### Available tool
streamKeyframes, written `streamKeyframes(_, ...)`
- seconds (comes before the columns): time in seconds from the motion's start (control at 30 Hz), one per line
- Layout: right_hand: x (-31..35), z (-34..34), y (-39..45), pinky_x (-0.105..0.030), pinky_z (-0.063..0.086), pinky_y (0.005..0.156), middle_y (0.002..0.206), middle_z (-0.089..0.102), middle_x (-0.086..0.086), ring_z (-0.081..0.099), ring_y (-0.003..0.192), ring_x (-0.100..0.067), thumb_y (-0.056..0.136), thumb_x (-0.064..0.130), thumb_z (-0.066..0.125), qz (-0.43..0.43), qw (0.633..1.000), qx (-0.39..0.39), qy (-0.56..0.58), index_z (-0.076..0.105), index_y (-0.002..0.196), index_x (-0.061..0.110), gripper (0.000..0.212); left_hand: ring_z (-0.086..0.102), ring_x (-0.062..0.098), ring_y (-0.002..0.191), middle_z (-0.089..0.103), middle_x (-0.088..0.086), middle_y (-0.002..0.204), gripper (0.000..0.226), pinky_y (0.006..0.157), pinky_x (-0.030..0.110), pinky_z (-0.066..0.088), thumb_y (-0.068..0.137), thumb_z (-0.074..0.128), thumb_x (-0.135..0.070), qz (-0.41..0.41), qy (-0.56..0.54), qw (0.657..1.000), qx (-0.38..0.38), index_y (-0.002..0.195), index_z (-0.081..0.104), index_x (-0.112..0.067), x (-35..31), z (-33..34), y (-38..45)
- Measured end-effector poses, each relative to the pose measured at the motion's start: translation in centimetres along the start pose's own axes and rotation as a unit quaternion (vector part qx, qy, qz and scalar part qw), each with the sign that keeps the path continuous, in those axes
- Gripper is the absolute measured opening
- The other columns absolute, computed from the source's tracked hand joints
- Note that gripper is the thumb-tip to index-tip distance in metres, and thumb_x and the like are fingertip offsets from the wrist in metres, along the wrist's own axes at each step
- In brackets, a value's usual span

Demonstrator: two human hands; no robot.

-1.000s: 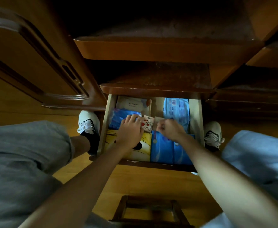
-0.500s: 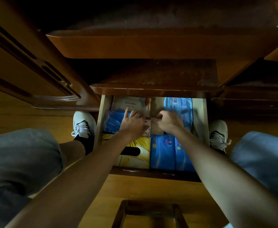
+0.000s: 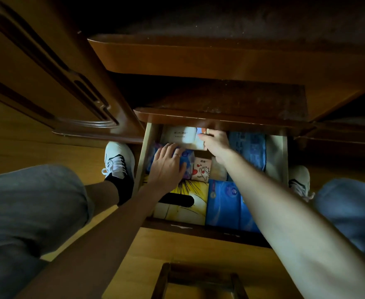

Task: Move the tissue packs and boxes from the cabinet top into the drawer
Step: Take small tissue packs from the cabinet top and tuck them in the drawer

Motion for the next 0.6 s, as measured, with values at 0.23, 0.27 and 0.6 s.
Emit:
streamKeyframes(0.23, -5.7, -9.9, -5.6, -0.019, 0.045, 0.047, 0.074, 0.067, -0.002, 0.057, 0.055, -0.008, 0.099, 0.018, 0.066, 0.131, 0.944, -0.195, 0.233, 0.062, 0.083, 0.024, 0.018, 0.037, 0.028, 0.142, 0.051, 0.007, 0.145, 0.05, 0.121, 0.048, 0.026, 0.093, 0.064, -0.032, -0.003, -0.019, 1.0, -0.004, 0.138, 0.054, -0.016, -1.8, -0.7, -0.2)
streamKeyframes(0.27, -6.9, -11.0, -6.6, -0.022, 0.05, 0.052, 0.085, 0.068, -0.005, 0.061, 0.061, -0.011, 0.1, 0.015, 0.065, 0.145, 0.927, -0.207, 0.278, 0.063, 0.09, 0.024, 0.013, 0.036, 0.027, 0.142, 0.051, 0.006, 0.145, 0.05, 0.121, 0.048, 0.025, 0.091, 0.067, -0.03, -0.007, -0.033, 0.999, -0.012, 0.138, 0.054, -0.017, -2.4, -0.9, -0.2)
streamKeyframes(0.6, -10.0, -11.0, -11.3, -0.043, 0.063, 0.08, 0.13, 0.061, -0.026, 0.068, 0.104, -0.037, 0.103, 0.009, 0.056, 0.257, 0.877, -0.122, 0.388, 0.053, 0.136, 0.004, 0.034, 0.031, 0.024, 0.145, 0.046, 0.004, 0.149, 0.05, 0.121, 0.046, 0.023, 0.097, 0.054, -0.038, 0.028, 0.019, 0.998, 0.054, 0.143, 0.049, -0.02, -5.9, -0.2, -0.5)
Point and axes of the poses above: each hand's wrist, its own y-axis towards the middle knuckle, its own z-axis out of the palm, x = y × z, the point moved 10 cm from there along y, towards the middle knuckle
